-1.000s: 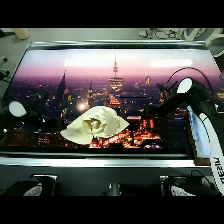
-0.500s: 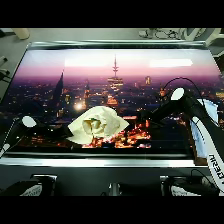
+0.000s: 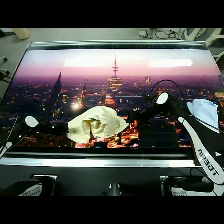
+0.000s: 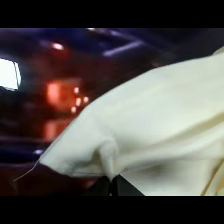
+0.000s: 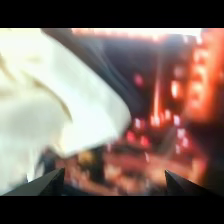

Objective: Fold the shirts.

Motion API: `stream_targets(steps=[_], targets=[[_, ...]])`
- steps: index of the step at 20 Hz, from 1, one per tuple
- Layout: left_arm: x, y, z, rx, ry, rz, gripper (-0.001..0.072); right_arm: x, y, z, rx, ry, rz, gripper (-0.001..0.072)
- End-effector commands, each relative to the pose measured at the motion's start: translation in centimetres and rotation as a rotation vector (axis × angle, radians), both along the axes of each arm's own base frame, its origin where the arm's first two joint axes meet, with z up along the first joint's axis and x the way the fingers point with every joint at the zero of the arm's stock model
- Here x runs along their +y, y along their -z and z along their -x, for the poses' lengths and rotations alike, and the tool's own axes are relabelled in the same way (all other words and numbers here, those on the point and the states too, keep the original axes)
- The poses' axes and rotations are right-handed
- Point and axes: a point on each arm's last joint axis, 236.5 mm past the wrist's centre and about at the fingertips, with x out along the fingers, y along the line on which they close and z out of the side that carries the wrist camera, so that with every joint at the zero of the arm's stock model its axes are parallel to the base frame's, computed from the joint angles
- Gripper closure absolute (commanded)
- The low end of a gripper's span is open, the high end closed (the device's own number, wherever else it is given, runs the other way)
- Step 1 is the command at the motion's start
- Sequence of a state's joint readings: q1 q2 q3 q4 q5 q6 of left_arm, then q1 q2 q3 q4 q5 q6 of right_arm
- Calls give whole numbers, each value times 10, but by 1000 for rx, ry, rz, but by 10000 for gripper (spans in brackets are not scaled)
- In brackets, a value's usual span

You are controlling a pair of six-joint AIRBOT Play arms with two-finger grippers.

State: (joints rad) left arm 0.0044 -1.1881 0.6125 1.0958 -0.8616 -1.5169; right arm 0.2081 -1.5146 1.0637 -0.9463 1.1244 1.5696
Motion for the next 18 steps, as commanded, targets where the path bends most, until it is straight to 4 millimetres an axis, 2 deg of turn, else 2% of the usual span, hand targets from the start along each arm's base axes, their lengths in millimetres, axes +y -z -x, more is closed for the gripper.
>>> stream_targets(steps=[1, 4, 8, 10, 11, 12, 13, 14, 16, 17, 18], targets=[[-3, -20, -11, -72, -13, 16, 680, 29, 7, -17, -5, 91, -91, 19], [-2, -35, -16, -128, -16, 16, 680, 31, 20, -13, 49, 110, -93, 16], [-2, -53, -20, -185, -20, 17, 679, 39, 19, -16, 73, 146, -136, 21], [-2, -60, -21, -206, -20, 17, 680, 46, 20, -11, 75, 128, -133, 61], [-2, -61, -21, -211, -20, 18, 680, 54, 22, -6, 74, 106, -127, 116], [-2, -63, -21, -215, -20, 18, 680, 59, 24, -4, 71, 100, -116, 273], [-3, -63, -21, -216, -19, 18, 680, 62, 26, -5, 63, 111, -106, 533], [-2, -64, -21, -219, -19, 18, 680, 63, 25, -8, 56, 122, -111, 687], [0, -76, -27, -254, -25, 17, 680, 54, 7, -18, -3, 77, -98, 691], [3, -95, -35, -300, -23, 14, 680, 44, -9, -26, -69, 30, -70, 691], [8, -126, -49, -377, -26, 9, 681, 31, -34, -37, -150, -7, -34, 691]])
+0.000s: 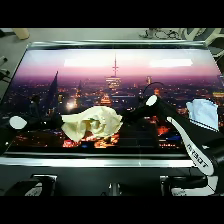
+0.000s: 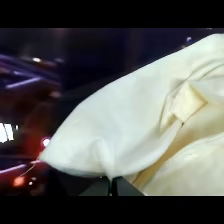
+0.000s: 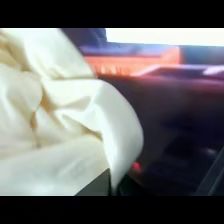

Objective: Fold the shirts.

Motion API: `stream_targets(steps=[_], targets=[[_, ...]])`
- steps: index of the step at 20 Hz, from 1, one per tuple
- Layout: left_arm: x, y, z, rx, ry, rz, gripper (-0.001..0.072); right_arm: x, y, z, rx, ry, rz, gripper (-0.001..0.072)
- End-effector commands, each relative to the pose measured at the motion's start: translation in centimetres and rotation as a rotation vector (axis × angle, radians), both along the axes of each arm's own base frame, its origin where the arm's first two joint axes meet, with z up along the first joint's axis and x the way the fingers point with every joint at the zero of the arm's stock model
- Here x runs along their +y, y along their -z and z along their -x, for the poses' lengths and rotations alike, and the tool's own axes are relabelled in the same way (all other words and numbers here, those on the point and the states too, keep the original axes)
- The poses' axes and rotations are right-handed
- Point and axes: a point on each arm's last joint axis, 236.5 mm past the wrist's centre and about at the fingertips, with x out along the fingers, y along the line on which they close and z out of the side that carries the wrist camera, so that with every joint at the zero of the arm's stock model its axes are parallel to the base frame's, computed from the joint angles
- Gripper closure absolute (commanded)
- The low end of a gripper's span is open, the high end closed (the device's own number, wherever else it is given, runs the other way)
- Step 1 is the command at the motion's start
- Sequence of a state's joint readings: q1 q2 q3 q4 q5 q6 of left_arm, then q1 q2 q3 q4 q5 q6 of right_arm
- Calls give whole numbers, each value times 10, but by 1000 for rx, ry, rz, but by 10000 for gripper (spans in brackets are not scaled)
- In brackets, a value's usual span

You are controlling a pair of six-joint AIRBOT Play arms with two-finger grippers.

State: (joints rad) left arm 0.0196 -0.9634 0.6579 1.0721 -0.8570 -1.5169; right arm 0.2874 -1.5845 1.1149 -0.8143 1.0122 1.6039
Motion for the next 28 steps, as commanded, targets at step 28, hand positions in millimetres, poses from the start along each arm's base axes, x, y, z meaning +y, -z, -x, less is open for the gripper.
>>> stream_targets(steps=[28], targets=[[127, -155, -44, -509, -333, -231, 681, -208, -282, -159, -871, 196, 615, 687]])
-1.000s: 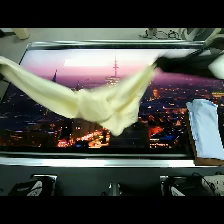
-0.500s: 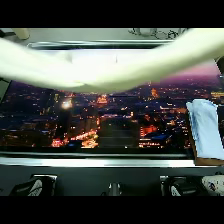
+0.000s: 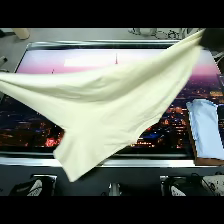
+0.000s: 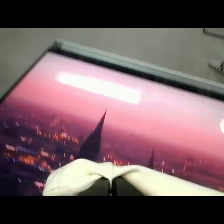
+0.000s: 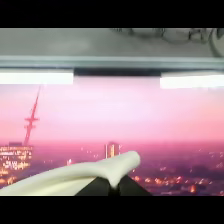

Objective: Fold the shirts.

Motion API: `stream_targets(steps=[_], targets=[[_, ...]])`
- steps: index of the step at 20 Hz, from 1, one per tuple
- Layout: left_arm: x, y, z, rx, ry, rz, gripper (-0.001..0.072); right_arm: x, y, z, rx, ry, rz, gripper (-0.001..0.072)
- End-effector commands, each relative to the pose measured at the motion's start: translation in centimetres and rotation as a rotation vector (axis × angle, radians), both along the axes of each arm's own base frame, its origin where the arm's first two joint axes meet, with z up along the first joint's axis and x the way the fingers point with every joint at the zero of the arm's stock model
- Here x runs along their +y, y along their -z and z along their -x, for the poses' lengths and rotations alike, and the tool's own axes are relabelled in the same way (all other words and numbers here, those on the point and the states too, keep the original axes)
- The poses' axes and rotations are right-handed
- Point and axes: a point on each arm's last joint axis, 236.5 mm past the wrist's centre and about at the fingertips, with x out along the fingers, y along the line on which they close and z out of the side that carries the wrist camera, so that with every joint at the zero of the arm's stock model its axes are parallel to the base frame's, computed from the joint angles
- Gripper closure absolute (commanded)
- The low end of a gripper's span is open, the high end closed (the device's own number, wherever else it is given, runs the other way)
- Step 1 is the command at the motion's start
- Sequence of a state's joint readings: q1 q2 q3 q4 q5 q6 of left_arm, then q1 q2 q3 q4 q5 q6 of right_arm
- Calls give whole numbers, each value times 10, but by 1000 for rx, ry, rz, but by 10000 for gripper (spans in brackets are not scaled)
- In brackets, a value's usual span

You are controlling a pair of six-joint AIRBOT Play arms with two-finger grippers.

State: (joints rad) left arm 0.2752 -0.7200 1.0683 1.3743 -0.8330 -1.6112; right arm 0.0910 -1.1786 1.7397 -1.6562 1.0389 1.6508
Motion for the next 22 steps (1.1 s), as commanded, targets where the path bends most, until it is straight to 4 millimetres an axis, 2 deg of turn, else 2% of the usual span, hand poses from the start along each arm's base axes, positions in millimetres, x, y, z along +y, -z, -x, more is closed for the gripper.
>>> stream_targets(steps=[1, 2, 3, 4, 5, 6, 7, 8, 9, 10, 12, 13, 14, 16, 19, 21, 22], targets=[[-27, 128, -9, 93, 20, 140, 681, 24, 143, -80, 266, 4, -106, 687], [-35, 149, -8, 99, 31, 146, 681, 32, 180, -101, 300, 17, -163, 687], [-44, 164, -7, 106, 51, 141, 680, 41, 207, -119, 315, 43, -250, 687], [-51, 171, -6, 112, 75, 128, 681, 50, 223, -128, 327, 67, -340, 687], [-58, 172, -5, 117, 110, 96, 681, 59, 229, -134, 329, 87, -433, 664], [-61, 170, -6, 112, 142, 58, 680, 68, 228, -135, 331, 81, -489, 506], [-62, 167, -6, 107, 167, 20, 681, 76, 226, -129, 354, 58, -514, 177], [-63, 164, -6, 104, 181, -4, 681, 83, 222, -114, 406, 9, -488, 28], [-63, 161, -7, 103, 197, -25, 680, 87, 220, -88, 491, -53, -422, 37], [-64, 158, -7, 104, 212, -45, 680, 91, 220, -53, 603, -103, -369, 39], [-66, 153, -7, 107, 235, -72, 680, 107, 222, 30, 867, -236, -291, 39], [-67, 152, -6, 114, 242, -73, 680, 118, 229, 71, 988, -292, -268, 38], [-68, 154, -4, 127, 248, -70, 680, 130, 240, 104, 1056, -325, -257, 38], [-71, 159, 0, 156, 260, -63, 680, 150, 276, 144, 1089, -273, -316, 37], [-75, 166, 10, 202, 281, -52, 681, 205, 337, 198, 1182, -226, -558, 38], [-78, 165, 16, 216, 292, -50, 681, 224, 369, 211, 1182, -218, -566, 38], [-78, 164, 18, 217, 295, -49, 681, 230, 378, 215, 1192, -223, -551, 39]])
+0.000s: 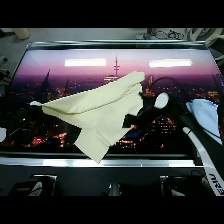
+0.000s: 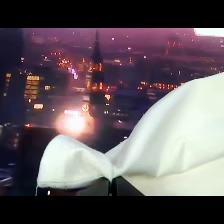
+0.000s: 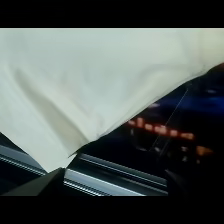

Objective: Fold the shirts.

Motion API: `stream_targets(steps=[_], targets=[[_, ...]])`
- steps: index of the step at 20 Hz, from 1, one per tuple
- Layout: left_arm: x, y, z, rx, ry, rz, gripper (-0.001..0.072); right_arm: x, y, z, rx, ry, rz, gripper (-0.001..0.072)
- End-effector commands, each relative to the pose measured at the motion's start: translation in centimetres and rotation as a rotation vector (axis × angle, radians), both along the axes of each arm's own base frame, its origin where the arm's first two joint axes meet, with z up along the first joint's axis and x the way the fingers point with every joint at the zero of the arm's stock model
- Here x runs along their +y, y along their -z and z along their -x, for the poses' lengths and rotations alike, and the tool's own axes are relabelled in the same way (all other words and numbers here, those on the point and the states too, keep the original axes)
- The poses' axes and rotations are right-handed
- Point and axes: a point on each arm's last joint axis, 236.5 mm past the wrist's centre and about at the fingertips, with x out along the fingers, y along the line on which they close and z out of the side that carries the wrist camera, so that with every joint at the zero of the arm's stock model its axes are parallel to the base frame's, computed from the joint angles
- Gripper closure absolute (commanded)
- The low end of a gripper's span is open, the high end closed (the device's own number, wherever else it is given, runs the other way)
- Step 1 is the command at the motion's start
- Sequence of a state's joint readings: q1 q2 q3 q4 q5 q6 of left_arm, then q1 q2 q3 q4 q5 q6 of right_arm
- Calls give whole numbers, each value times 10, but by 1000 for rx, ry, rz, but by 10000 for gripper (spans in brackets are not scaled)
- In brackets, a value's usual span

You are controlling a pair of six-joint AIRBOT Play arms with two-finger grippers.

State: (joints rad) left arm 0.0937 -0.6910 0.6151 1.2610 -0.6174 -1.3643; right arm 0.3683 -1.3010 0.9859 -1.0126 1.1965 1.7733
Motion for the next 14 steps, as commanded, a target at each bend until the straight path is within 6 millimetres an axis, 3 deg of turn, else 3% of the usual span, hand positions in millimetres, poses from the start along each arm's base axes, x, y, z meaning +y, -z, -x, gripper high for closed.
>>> stream_targets(steps=[1, 4, 12, 13, 14], targets=[[-5, 0, 11, 26, 22, 1, 681, 33, 40, 32, 58, 45, -42, 39], [-7, -7, 16, 15, 28, 0, 681, 43, 54, 44, 112, 37, -34, 39], [-8, -8, 20, 20, 34, 1, 681, 71, 69, 1, 106, 271, -143, 60], [-8, -8, 20, 20, 34, 1, 681, 73, 71, -4, 100, 296, -151, 134], [-8, -8, 20, 20, 34, 1, 680, 73, 72, -8, 92, 314, -154, 315]])
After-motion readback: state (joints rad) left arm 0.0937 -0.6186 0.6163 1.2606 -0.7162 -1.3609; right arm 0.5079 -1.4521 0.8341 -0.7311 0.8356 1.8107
